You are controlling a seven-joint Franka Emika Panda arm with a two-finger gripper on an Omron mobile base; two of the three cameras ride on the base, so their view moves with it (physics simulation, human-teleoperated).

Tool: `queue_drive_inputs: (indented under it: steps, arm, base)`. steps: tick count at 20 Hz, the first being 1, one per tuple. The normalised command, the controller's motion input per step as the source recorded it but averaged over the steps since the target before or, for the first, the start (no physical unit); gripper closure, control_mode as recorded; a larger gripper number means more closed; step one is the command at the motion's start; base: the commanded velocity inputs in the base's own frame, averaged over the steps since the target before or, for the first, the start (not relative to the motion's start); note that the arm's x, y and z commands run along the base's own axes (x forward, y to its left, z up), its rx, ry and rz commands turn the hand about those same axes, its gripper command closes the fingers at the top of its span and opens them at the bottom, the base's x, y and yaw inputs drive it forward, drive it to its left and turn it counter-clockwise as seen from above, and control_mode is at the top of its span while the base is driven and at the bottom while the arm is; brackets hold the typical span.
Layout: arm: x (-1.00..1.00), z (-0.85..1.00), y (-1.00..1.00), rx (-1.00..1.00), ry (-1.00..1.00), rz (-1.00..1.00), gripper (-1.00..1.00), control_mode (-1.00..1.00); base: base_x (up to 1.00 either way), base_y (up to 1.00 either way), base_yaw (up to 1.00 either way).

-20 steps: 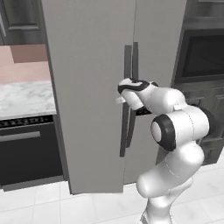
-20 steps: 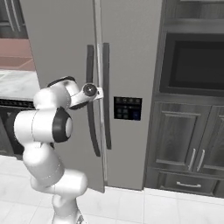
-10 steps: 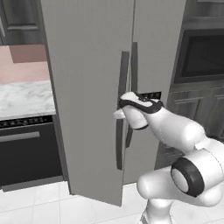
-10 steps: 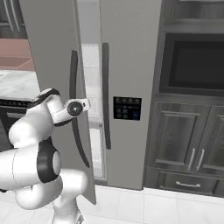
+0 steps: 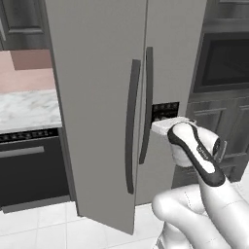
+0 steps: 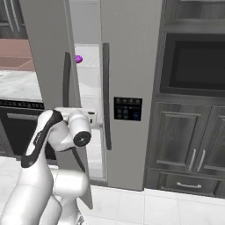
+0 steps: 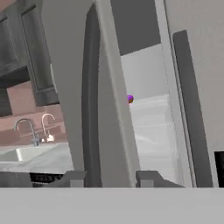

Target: Take the cupcake and donut from the fridge and place them on the empty tray on the dining counter.

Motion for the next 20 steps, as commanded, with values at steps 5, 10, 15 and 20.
queue_drive_inputs:
  steps: [5,10,15,20]
  arm:
    - [-0.03,0.74,-0.93,0.57,0.05,0.13,-1.0,-1.0]
    - [0.39,0.36,-0.47,0.51,0.24,0.29,-1.0,-1.0]
    - [0.36,0.0,0.02,0.29,0.37,0.29,-1.0,-1.0]
    - [0.01,-0.13,0.44,0.07,0.25,0.17,-1.0,-1.0]
  base:
    - [0.0,0.0,0.0]
    - [0.0,0.0,0.0]
    - [0.0,0.0,0.0]
    - [0.0,0.0,0.0]
